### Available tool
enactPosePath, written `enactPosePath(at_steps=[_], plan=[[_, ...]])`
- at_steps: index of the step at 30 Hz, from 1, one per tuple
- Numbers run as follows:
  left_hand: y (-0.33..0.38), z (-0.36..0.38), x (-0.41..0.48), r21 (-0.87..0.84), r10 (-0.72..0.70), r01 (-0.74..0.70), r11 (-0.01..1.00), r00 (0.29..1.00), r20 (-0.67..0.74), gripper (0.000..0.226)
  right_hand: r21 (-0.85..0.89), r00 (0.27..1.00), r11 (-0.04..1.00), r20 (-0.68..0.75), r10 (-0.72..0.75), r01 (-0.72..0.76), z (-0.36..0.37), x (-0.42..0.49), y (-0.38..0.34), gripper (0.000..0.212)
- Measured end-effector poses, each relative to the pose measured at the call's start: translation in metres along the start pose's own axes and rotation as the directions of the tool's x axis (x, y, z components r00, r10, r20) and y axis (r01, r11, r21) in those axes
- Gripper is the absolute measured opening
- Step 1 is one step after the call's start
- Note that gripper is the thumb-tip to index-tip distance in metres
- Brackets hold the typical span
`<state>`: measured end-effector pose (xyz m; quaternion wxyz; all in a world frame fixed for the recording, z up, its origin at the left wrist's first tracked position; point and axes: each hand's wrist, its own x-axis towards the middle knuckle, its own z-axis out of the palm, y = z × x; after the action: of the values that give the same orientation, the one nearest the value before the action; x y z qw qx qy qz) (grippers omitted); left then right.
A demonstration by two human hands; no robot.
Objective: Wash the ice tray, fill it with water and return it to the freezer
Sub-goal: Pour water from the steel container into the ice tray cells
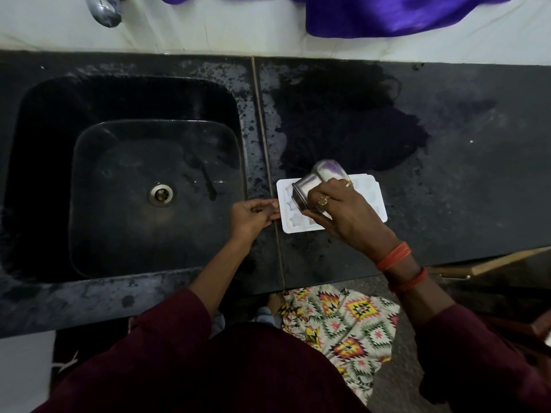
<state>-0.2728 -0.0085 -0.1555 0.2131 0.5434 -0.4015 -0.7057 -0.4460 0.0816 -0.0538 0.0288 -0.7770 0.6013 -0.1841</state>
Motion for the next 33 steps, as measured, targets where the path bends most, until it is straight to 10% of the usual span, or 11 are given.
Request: enactPosePath(at_steps=[10,33], plan=[[-0.001,0.000,-0.001,-0.005,0.005,-0.005,1.000,1.000,-0.002,0.018,0.115,0.983,0.981,-0.076,0.168,-0.159,-0.005,0.000,0.008,0.023],[0.001,-0.001,-0.003,-0.002,0.011,-0.011,1.000,1.000,0.000,0.013,-0.023,0.997,1.000,-0.078,-0.004,0.003,0.008,0.015,0.012,0.015]])
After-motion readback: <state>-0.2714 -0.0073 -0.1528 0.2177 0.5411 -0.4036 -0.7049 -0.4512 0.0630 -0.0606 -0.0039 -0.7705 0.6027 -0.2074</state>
